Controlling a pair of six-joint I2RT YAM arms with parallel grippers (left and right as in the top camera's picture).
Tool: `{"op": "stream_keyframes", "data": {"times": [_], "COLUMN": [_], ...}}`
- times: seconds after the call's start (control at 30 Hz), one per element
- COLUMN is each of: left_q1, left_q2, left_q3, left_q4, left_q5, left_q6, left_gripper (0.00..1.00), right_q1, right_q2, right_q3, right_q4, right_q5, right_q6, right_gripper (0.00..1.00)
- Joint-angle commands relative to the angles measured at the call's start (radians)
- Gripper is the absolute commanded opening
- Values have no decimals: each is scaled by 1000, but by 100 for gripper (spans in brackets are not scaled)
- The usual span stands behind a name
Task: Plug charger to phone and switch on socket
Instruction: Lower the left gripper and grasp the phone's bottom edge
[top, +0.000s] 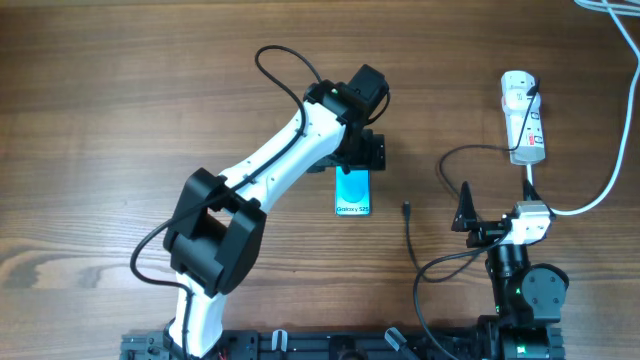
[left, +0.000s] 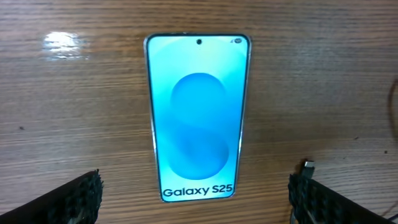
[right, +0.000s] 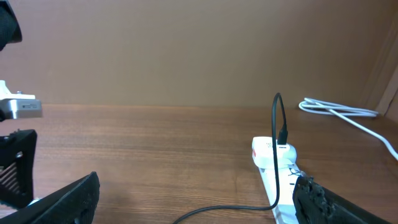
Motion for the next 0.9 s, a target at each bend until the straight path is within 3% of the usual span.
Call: {"op": "stream_keyframes", "data": {"times": [0.0, 0.17, 0.4, 0.87], "left_q1": [-27, -40, -40, -80], "left_q2": [58, 127, 133, 133], "left_q3": [13, 12, 6, -76], "left_q4": [2, 14, 43, 119], "left_q5": [11, 11, -57, -58], "left_q6": [-14, -14, -14, -74], "left_gripper": [100, 100, 100, 100], "right_q1": [2, 2, 2, 2], "right_q2": [-8, -8, -8, -5], "right_q3": [-1, -1, -1, -1], "right_q4": [2, 2, 2, 2], "right_q5": [-2, -2, -2, -2], "right_q6": [-11, -11, -11, -11], "right_gripper": [100, 100, 100, 100]}}
